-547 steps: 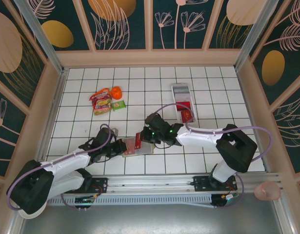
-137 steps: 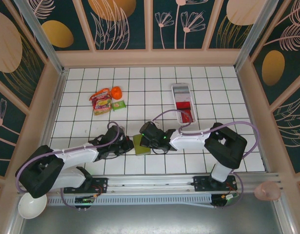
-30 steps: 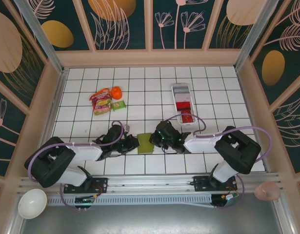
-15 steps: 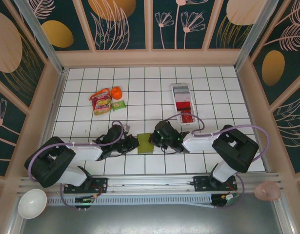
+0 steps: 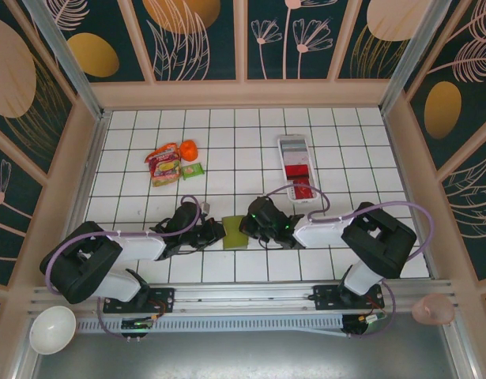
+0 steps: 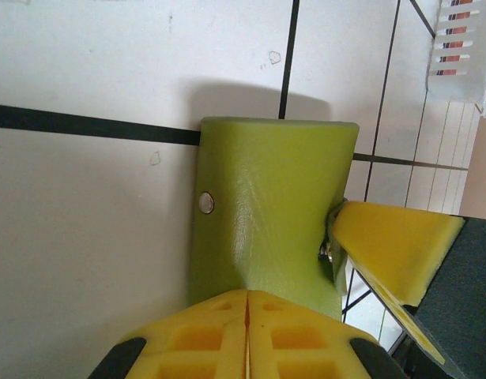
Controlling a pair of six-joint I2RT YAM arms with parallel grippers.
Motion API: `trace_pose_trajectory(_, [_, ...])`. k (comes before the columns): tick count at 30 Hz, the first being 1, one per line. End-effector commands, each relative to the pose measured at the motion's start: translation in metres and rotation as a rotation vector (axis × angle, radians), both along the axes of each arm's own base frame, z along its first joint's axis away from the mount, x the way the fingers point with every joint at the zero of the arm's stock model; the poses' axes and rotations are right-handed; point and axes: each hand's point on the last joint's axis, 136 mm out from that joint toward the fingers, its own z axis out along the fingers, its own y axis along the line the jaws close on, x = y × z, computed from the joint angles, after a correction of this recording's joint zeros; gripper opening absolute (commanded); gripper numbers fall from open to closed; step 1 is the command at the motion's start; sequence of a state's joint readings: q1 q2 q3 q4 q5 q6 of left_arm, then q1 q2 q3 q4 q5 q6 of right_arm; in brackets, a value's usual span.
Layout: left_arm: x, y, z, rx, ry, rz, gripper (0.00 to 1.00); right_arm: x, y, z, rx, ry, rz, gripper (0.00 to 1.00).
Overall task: Put the credit cards into the card holder
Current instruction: Close the button on the card holder.
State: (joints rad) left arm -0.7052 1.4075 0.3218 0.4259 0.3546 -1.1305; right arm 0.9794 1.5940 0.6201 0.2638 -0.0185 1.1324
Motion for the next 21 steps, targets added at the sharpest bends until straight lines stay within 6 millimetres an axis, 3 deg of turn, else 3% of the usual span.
trace_pose_trajectory(1, [-0.005,0.001,-0.007,0.019,0.021,-0.014,0.1,-0.024,-0.004,-0.03,-0.096,0.066,0.042,0.0])
trace_pose_trajectory(9, [-0.005,0.002,-0.008,0.023,0.024,-0.01,0.1,-0.043,-0.021,-0.045,-0.259,0.049,0.071,0.0])
trace_pose_trajectory(18, [-0.005,0.002,-0.011,0.029,0.034,-0.009,0.09,-0.079,-0.045,-0.095,-0.551,0.011,0.115,0.0])
trace_pose_trajectory(21, [-0.004,0.002,-0.006,0.031,0.018,-0.01,0.09,-0.08,-0.047,-0.095,-0.59,-0.02,0.116,0.0])
